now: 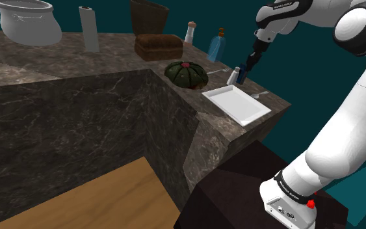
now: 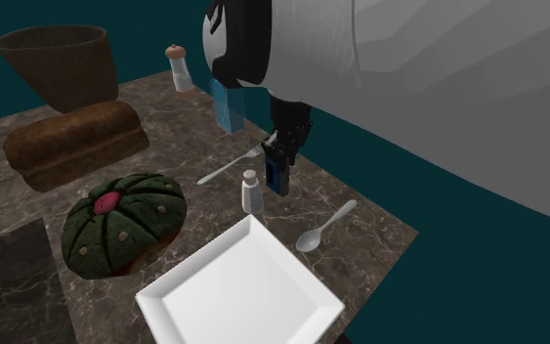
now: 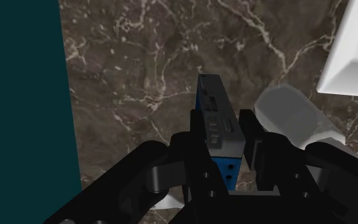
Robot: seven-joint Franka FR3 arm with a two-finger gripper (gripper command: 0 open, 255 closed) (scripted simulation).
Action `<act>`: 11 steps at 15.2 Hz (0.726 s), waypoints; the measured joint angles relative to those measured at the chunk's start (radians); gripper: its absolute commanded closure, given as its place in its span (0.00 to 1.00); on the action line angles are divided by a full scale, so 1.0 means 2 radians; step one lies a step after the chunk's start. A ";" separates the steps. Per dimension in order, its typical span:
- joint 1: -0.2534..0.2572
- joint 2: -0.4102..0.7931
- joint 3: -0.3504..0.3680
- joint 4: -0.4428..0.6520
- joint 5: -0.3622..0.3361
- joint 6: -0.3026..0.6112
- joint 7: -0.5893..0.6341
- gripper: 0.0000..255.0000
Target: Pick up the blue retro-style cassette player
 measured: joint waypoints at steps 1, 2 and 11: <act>0.000 0.000 0.000 0.000 0.000 0.000 0.000 1.00; 0.000 0.000 0.000 0.000 0.000 0.000 0.000 1.00; 0.000 -0.008 -0.001 0.030 -0.005 -0.038 0.004 1.00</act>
